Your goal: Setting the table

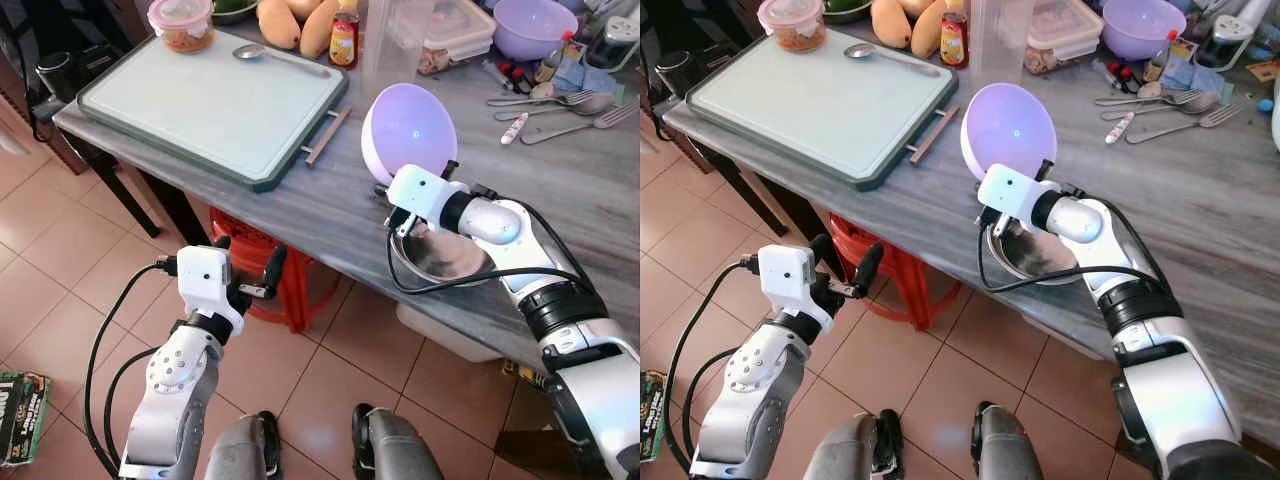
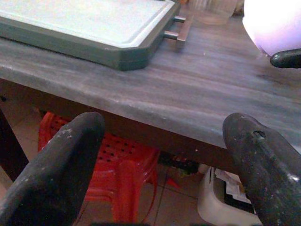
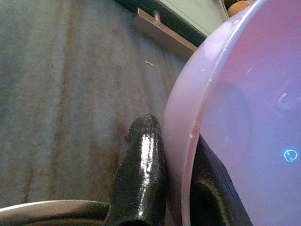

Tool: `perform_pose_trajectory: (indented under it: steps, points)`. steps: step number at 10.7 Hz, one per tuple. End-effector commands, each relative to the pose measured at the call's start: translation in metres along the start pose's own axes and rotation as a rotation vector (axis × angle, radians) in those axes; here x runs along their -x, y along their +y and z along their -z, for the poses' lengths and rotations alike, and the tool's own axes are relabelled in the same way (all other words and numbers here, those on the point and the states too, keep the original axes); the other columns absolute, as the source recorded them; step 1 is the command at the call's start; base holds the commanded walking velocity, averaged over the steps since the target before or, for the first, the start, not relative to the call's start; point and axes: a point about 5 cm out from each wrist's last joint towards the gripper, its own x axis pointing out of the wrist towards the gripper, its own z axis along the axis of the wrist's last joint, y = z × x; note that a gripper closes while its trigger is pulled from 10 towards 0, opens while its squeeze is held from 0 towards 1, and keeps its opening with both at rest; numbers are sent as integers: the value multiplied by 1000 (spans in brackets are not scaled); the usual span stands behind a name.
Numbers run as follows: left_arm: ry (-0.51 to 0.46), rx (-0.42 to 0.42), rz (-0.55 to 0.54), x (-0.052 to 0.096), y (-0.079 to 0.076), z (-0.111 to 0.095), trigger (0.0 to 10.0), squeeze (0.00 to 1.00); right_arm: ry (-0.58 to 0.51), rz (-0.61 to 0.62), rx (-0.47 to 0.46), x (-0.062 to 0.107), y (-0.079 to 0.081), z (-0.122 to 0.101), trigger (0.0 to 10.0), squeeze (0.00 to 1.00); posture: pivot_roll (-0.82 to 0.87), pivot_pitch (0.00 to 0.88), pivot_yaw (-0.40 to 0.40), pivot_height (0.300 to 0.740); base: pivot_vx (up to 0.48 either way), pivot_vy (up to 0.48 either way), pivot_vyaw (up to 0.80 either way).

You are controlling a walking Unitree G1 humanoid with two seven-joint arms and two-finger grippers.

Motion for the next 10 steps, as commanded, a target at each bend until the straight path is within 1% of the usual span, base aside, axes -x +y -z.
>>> perform_pose_trajectory:
  steps: [1, 2, 3, 6, 7, 8, 9, 10]
  points:
    - [10, 0, 5, 2, -2, 1, 10000, 0, -3, -22, 28, 0, -1, -2, 10000, 0, -25, 238, 29, 740, 0, 0, 0]
    - [11, 2, 2, 1, -2, 1, 10000, 0, -2, -25, 27, 1, -3, 0, 10000, 933, -28, 237, 28, 740, 0, 0, 0]
    - [13, 2, 3, 1, -2, 1, 10000, 0, -2, -44, 22, 2, -2, 0, 10000, 1000, -29, 235, 29, 740, 0, 0, 0]
    - [16, 5, 10, 0, -3, 2, 10000, 0, 37, -58, 74, 5, -5, 3, 10000, 1000, -34, 237, 30, 740, 0, 0, 0]
    - [15, 6, 10, -1, -4, 2, 10000, 0, 56, -57, 112, 8, -9, 3, 10000, 1000, -36, 237, 29, 740, 0, 0, 0]
    - [15, 6, 10, -1, -3, 2, 10000, 0, 62, -53, 117, 9, -10, 3, 10000, 1000, -36, 237, 29, 740, 0, 0, 0]
    - [14, 6, 9, -2, -4, 2, 10000, 0, 75, -44, 134, 10, -13, 4, 10000, 820, -38, 236, 27, 740, 0, 0, 0]
    - [12, 5, 5, -3, -4, 2, 10000, 0, 84, -10, 137, 12, -16, 4, 10000, 145, -40, 236, 24, 740, 0, 0, 0]
